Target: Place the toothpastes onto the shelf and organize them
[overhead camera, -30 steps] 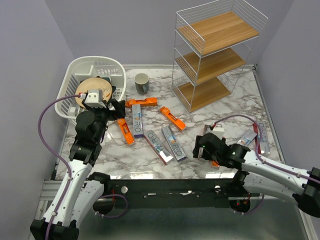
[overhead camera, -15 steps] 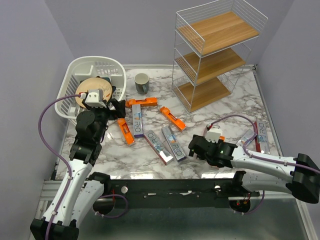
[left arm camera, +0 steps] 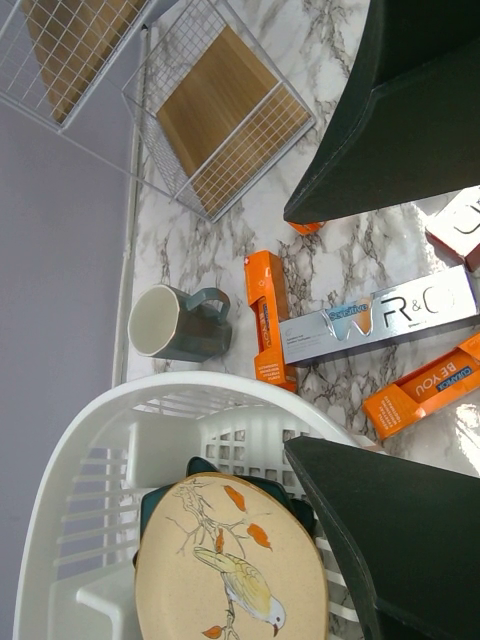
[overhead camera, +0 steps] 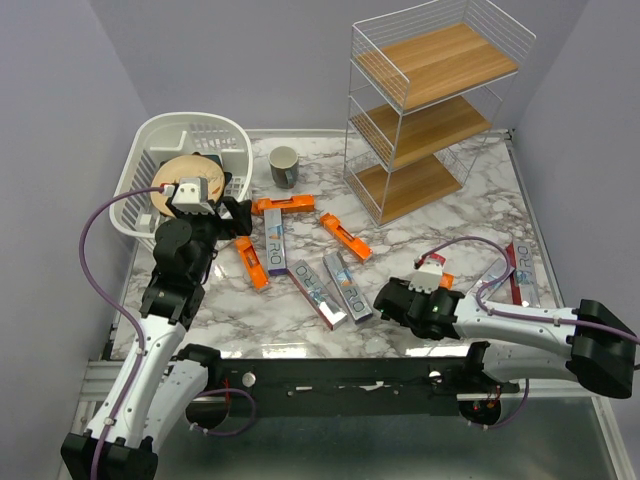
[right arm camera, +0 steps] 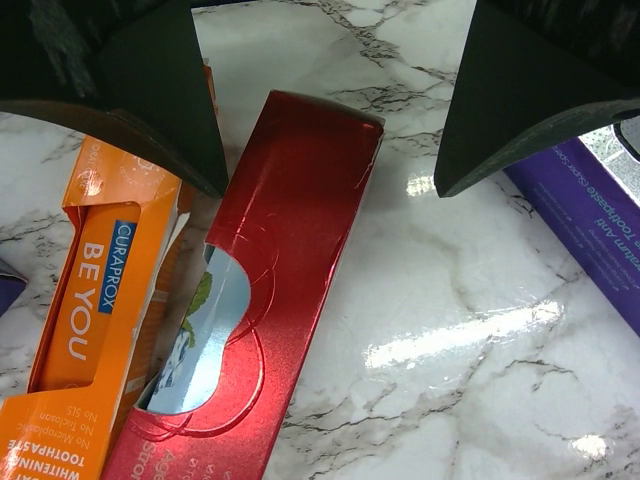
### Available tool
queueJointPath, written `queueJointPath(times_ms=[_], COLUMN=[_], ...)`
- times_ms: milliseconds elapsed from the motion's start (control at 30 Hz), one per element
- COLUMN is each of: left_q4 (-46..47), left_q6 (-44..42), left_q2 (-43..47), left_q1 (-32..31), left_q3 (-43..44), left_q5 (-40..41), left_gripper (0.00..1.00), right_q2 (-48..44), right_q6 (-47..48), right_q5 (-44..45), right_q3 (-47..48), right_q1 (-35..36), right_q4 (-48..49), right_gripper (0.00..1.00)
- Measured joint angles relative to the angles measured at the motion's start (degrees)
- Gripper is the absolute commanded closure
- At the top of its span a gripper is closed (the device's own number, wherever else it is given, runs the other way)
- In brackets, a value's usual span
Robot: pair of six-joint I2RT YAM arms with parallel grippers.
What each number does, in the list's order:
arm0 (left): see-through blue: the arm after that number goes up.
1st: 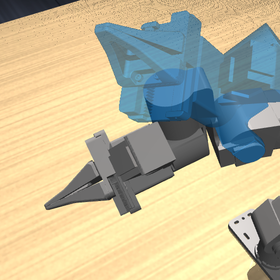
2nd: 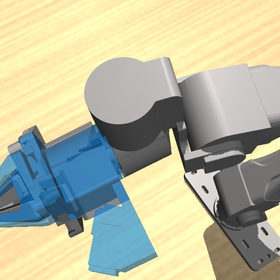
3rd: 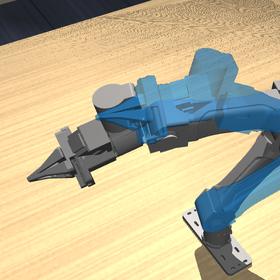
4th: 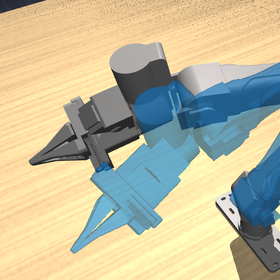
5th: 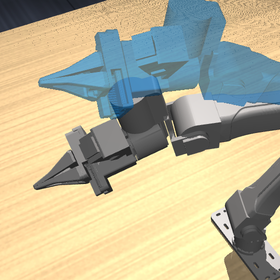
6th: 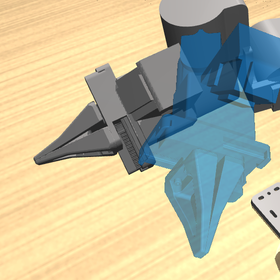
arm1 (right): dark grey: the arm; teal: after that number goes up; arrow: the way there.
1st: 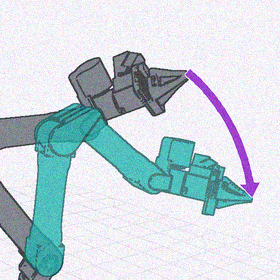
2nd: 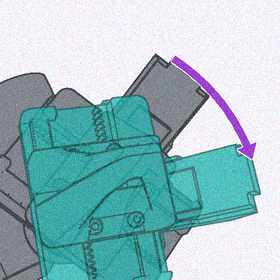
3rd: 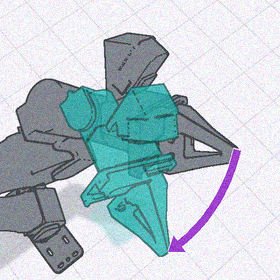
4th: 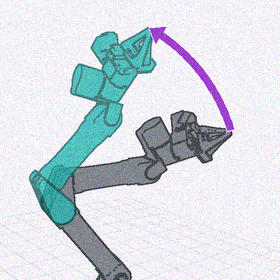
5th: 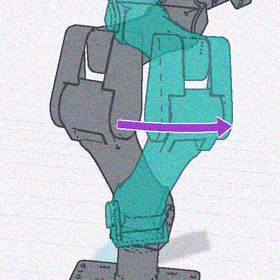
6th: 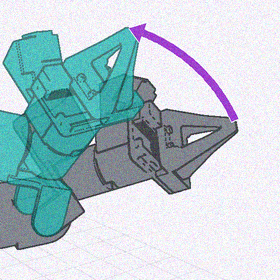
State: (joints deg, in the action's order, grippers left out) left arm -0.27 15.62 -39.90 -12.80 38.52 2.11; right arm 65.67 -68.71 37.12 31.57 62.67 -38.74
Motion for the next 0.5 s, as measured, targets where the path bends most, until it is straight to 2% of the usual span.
queueJointPath(times_ms=[167, 500], left_q4=[0.0, 0.0], left_q6=[0.0, 0.0], left_q2=[-0.2, -0.7], left_q1=[0.0, 0.0], left_q3=[0.0, 0.0], left_q5=[0.0, -0.4], left_gripper=[0.01, 0.01], right_q2=[-0.2, -5.0], right_q6=[-2.3, -4.7], right_q5=[1.1, 1.5], right_q3=[0.0, -3.8], right_q1=[0.0, 0.0], right_q4=[-0.9, -0.7], right_gripper=[0.12, 0.25])
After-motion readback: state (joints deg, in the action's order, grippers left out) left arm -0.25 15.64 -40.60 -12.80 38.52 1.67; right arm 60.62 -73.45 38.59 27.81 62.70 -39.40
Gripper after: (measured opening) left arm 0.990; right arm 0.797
